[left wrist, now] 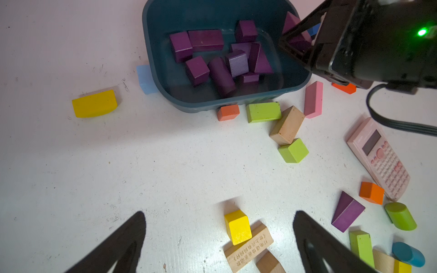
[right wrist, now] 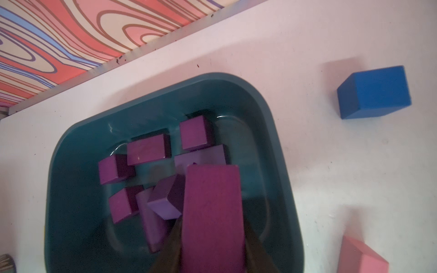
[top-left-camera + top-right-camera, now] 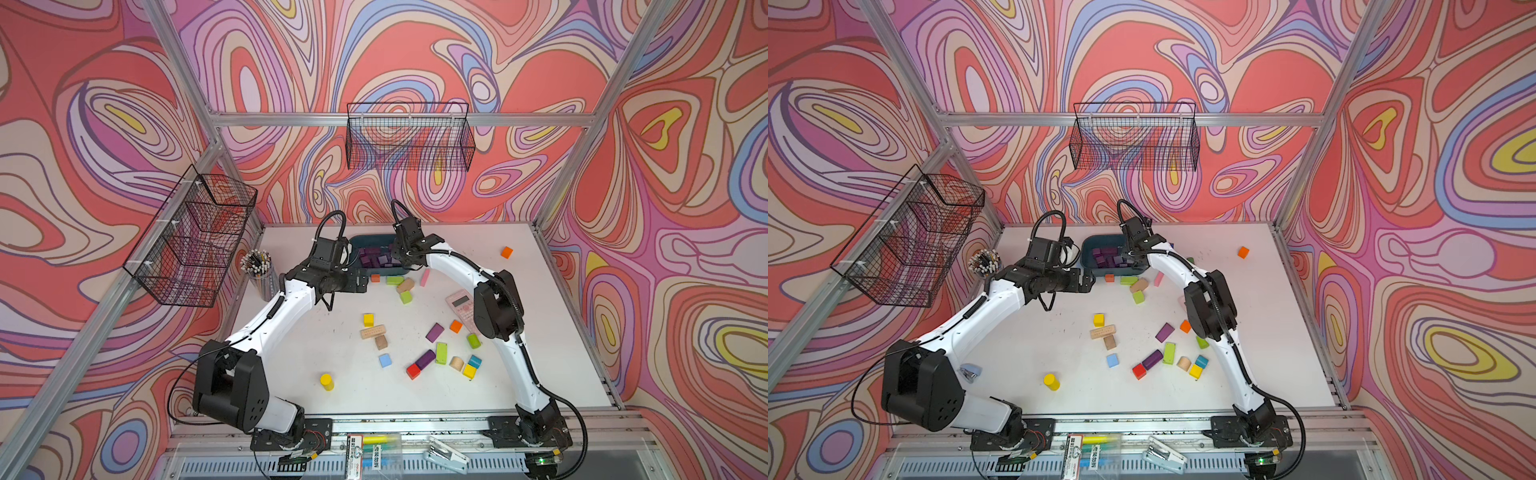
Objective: Pick purple bricks into the storage bin
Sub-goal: Place the building block in the storage box.
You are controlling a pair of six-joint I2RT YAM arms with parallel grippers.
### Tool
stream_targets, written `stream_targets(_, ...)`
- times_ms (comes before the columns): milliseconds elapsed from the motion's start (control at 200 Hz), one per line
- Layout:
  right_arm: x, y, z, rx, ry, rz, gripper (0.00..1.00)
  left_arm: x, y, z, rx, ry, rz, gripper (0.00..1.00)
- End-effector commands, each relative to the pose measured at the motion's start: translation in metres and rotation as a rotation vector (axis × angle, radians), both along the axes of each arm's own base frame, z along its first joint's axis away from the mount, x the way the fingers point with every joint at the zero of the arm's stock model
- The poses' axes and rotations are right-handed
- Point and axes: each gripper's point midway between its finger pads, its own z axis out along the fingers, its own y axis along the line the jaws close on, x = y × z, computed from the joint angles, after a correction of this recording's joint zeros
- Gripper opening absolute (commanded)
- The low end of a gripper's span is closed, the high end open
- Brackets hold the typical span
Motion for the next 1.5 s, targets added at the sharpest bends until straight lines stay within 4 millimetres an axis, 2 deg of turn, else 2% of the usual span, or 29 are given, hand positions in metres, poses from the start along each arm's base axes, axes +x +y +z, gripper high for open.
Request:
stream_targets(0,0.011,0.0,-0.004,-0.009,-0.027,-0.009,0.22,-0.001,0.001,0.006,0.0,-0.006,-0.004,1.0)
stream_targets(481,0.026,-0.004,-0.036,0.006,-0.007,-0.068,0.23,-0.001,0.0,0.005,-0.002,-0.004,-0.008,1.0)
stream_targets(911,0.034,-0.007,-0.04,0.028,-0.012,-0.104,0.26,-0.001,0.001,0.005,-0.002,-0.004,-0.008,1.0)
stream_targets(1022,0.035,-0.006,-0.037,0.034,-0.018,-0.104,0.31,-0.001,0.0,0.005,-0.002,-0.005,-0.01,1.0)
stream_targets(1107,0.036,-0.004,-0.031,0.043,-0.027,-0.1,0.39,-0.001,0.0,0.006,-0.002,-0.006,-0.01,1.0)
stream_targets(1282,0.041,0.0,-0.011,0.073,-0.061,-0.095,0.53,-0.001,0.0,0.005,-0.004,-0.002,-0.011,1.0)
stream_targets(1497,0.044,0.005,0.017,0.134,-0.107,-0.093,0.58,-0.001,0.0,0.005,-0.005,-0.001,-0.01,1.0)
